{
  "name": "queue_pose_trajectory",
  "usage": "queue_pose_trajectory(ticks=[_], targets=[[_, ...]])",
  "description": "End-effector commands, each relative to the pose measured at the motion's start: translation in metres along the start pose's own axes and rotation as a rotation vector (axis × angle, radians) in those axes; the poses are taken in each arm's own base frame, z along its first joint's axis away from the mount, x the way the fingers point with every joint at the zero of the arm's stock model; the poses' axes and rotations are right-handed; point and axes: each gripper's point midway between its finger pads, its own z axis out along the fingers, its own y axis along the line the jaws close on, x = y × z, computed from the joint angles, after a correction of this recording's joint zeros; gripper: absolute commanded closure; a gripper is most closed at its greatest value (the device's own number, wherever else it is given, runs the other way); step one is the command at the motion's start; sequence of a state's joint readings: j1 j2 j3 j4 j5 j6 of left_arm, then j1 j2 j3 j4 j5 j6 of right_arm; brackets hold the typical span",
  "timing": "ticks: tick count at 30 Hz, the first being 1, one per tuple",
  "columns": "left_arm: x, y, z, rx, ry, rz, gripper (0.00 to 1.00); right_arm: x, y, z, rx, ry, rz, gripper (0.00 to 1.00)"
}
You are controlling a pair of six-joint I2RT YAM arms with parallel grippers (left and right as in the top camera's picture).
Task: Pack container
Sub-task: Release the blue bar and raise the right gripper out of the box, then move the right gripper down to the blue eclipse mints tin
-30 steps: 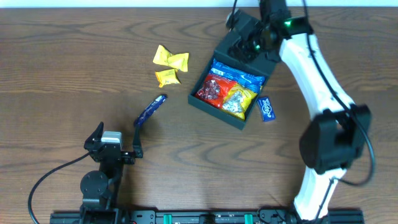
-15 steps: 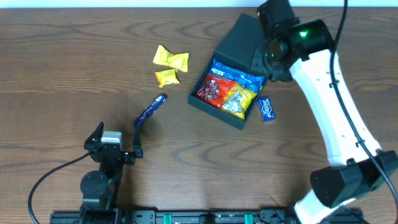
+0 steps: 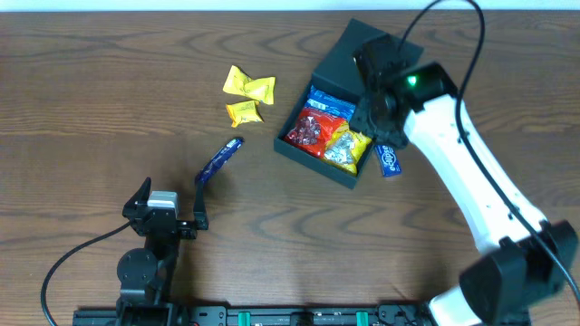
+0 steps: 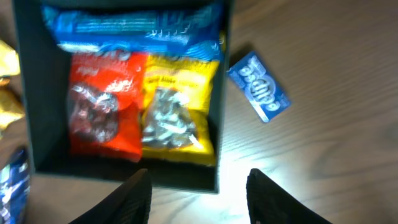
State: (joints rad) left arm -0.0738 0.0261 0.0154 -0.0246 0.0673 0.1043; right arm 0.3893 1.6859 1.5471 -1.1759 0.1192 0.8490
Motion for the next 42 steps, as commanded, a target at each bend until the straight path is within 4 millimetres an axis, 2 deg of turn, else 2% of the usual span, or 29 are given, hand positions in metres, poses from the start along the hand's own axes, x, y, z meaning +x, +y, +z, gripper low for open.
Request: queue_pose_trajectory(ticks=[1, 5, 7, 14, 20, 25, 28, 29, 33, 36, 42], targets=[[0.016, -0.001, 0.0, 0.005, 0.055, -0.004, 0.05, 0.023, 0.003, -0.003, -0.085, 0.054, 0.023, 0.48], [0.016, -0.001, 0.0, 0.005, 0.055, -0.004, 0.05, 0.045, -0.02, 0.018, 0.0, 0.119, 0.147, 0.54], [0.016, -0.001, 0.0, 0.005, 0.055, -0.004, 0.05, 0.052, -0.026, 0.029, 0.022, 0.134, 0.163, 0.54], [0.016, -0.001, 0.0, 0.005, 0.055, -0.004, 0.05, 0.068, -0.025, 0.06, -0.021, 0.17, 0.184, 0.53], [0.016, -0.001, 0.0, 0.005, 0.055, -0.004, 0.05, 0.069, -0.027, 0.078, -0.029, 0.154, 0.201, 0.56], [0.016, -0.001, 0.0, 0.005, 0.055, -0.004, 0.05, 0.07, -0.035, 0.094, 0.035, 0.154, 0.21, 0.58], [0.016, -0.001, 0.0, 0.005, 0.055, -0.004, 0.05, 0.073, -0.04, 0.107, 0.077, 0.173, 0.208, 0.67], [0.016, -0.001, 0.0, 0.005, 0.055, -0.004, 0.05, 0.074, -0.042, 0.111, 0.092, 0.177, 0.205, 0.76], [0.016, -0.001, 0.0, 0.005, 0.055, -0.004, 0.05, 0.069, -0.044, 0.118, 0.107, 0.152, 0.151, 0.98], [0.016, -0.001, 0.0, 0.005, 0.055, -0.004, 0.05, 0.065, -0.04, 0.118, 0.089, 0.139, 0.096, 0.98], [0.016, -0.001, 0.0, 0.005, 0.055, -0.004, 0.05, 0.052, -0.036, 0.118, 0.041, 0.117, -0.163, 0.98]])
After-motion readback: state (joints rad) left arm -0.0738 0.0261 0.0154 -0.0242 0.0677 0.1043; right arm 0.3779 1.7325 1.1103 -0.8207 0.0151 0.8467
